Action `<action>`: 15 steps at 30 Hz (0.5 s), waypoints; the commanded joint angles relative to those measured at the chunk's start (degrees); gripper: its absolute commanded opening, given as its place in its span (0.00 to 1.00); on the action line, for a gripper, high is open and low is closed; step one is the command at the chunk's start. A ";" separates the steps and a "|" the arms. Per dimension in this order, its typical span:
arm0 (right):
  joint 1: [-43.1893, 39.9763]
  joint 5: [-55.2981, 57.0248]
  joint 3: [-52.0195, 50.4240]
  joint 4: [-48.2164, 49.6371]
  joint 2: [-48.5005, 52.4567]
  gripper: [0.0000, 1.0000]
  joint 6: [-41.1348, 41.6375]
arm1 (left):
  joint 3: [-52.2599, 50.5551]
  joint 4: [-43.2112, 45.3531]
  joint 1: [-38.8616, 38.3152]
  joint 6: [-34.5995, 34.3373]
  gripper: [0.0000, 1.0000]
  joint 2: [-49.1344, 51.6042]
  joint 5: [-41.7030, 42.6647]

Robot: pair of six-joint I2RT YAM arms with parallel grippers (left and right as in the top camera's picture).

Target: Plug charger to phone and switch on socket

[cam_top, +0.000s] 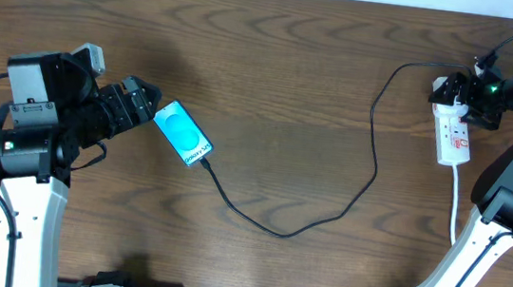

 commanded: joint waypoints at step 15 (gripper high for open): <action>3.19 -6.21 -6.80 3.56 0.90 0.99 2.69 | 0.26 -0.17 0.13 0.17 0.89 0.13 -0.35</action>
